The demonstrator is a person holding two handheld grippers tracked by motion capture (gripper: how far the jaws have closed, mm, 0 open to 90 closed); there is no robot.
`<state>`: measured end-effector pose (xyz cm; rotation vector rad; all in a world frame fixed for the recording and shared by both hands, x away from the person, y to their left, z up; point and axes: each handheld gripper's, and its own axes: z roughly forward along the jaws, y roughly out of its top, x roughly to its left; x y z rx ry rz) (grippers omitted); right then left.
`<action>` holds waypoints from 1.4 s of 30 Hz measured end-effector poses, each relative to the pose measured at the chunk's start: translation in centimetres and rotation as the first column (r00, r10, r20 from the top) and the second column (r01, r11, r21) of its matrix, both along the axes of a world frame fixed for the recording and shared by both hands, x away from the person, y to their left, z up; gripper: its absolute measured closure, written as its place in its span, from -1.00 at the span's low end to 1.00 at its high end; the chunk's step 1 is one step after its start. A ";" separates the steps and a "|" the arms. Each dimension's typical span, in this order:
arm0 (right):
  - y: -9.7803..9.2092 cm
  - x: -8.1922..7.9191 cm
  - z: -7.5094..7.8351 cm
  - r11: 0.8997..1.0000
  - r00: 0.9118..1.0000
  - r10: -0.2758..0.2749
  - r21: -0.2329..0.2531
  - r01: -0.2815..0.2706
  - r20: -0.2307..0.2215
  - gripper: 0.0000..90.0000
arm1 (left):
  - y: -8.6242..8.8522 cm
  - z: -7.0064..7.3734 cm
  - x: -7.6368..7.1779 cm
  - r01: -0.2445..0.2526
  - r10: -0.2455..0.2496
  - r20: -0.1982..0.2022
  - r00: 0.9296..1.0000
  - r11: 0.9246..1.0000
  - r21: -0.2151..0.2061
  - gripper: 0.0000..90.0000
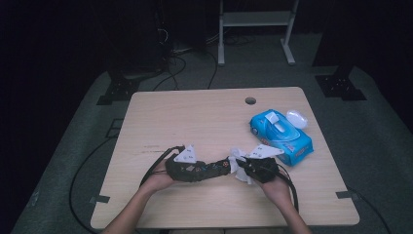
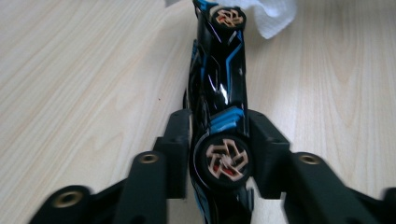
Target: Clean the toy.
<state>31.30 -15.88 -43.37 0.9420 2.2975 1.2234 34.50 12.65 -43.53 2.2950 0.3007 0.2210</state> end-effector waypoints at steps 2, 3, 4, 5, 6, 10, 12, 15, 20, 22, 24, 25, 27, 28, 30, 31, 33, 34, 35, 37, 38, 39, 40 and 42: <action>-0.5 -0.2 0.0 1.000 1.000 -0.004 0.008 0.004 0.001 0.81 | -0.4 0.4 0.1 0.001 -0.001 0.009 1.000 1.000 0.010 0.22; -0.7 -0.2 0.1 1.000 1.000 -0.006 0.010 0.006 0.001 0.81 | -0.8 0.6 0.2 0.006 -0.006 0.016 1.000 1.000 0.017 0.22; -0.9 -0.2 0.1 1.000 1.000 -0.011 0.016 0.011 -0.002 0.81 | -1.2 0.8 0.2 0.008 -0.009 0.019 1.000 1.000 0.028 0.21; -1.1 -0.2 0.1 1.000 1.000 -0.013 0.020 0.012 0.002 0.81 | -1.6 0.9 0.2 0.017 -0.018 0.027 0.999 0.999 0.048 0.20; -1.2 -0.3 0.1 0.999 1.000 -0.018 0.026 0.018 -0.001 0.81 | -2.0 1.0 0.3 0.022 -0.024 0.025 0.999 0.998 0.067 0.20; -1.6 -0.5 0.2 1.000 1.000 -0.024 0.020 0.023 0.008 0.81 | -3.7 1.1 0.6 0.033 -0.036 0.020 0.999 0.990 0.137 0.23; -1.6 -0.6 0.2 1.000 1.000 -0.019 0.022 0.019 0.005 0.81 | -4.4 1.1 0.8 0.039 -0.042 0.013 0.999 0.986 0.161 0.23; -1.5 -0.7 0.0 1.000 1.000 -0.012 0.018 0.012 0.005 0.81 | -5.6 1.1 1.0 0.039 -0.042 0.011 0.999 0.977 0.208 0.23; -1.7 -0.6 -0.1 1.000 1.000 -0.016 0.016 0.016 0.011 0.81 | -7.2 1.0 1.4 0.044 -0.049 0.010 0.999 0.960 0.277 0.20; -1.6 -0.7 -0.2 1.000 1.000 -0.015 0.014 0.015 0.007 0.81 | -7.6 0.8 1.6 0.042 -0.043 -0.002 0.999 0.955 0.294 0.18; -1.5 -0.7 -0.2 1.000 1.000 -0.012 0.014 0.012 0.009 0.81 | -8.0 0.6 1.8 0.043 -0.041 -0.013 0.999 0.949 0.313 0.16; -1.5 -0.6 -0.2 1.000 1.000 -0.009 0.012 0.009 0.011 0.81 | -8.2 0.5 1.8 0.054 -0.051 -0.020 0.999 0.947 0.318 0.21; -1.4 -0.6 -0.4 1.000 1.000 -0.004 0.014 0.004 0.002 0.81 | -8.4 0.6 1.9 0.059 -0.055 -0.020 0.998 0.943 0.328 0.25; -1.3 -0.6 -0.4 1.000 1.000 -0.002 0.015 0.002 -0.003 0.81 | -8.4 0.6 1.9 0.060 -0.056 -0.023 0.998 0.943 0.329 0.25; -1.2 -0.5 -0.5 1.000 1.000 0.007 0.017 -0.007 -0.005 0.81 | -8.4 0.9 1.9 0.067 -0.066 -0.014 0.998 0.951 0.300 0.28; -1.3 -0.5 -0.5 0.999 1.000 0.007 0.033 -0.007 -0.012 0.81 | -8.4 1.0 1.8 0.063 -0.065 -0.003 0.998 0.953 0.295 0.28; -1.6 -0.4 -0.1 0.998 1.000 0.006 0.060 -0.005 -0.006 0.81 | -8.3 1.4 1.7 0.060 -0.066 0.012 0.998 0.960 0.274 0.28; -1.7 -0.5 0.1 0.998 1.000 0.002 0.068 -0.001 -0.005 0.81 | -8.2 1.7 1.7 0.062 -0.068 0.013 0.998 0.966 0.252 0.28; -1.9 -0.5 0.3 0.997 1.000 -0.001 0.075 0.001 -0.001 0.81 | -8.0 2.1 1.6 0.061 -0.066 0.015 0.998 0.974 0.218 0.28; -2.3 -0.6 1.0 0.996 1.000 -0.003 0.092 0.002 0.012 0.81 | -7.7 2.8 1.5 0.069 -0.075 0.026 0.997 0.982 0.178 0.29; -2.4 -0.7 1.2 0.995 1.000 -0.003 0.102 0.002 0.014 0.81 | -7.6 3.1 1.3 0.070 -0.076 0.035 0.996 0.986 0.154 0.29; -2.5 -0.8 1.6 0.993 1.000 -0.003 0.117 0.000 0.020 0.81 | -7.4 3.5 1.1 0.070 -0.077 0.043 0.996 0.989 0.129 0.29; -2.5 -1.0 1.9 0.991 1.000 0.002 0.131 -0.006 0.031 0.81 | -7.2 3.7 1.0 0.069 -0.074 0.049 0.996 0.993 0.097 0.29; -2.3 -1.3 2.9 0.986 0.998 0.020 0.164 -0.029 0.058 0.81 | -6.9 4.0 0.6 0.075 -0.078 0.063 0.995 0.996 0.046 0.29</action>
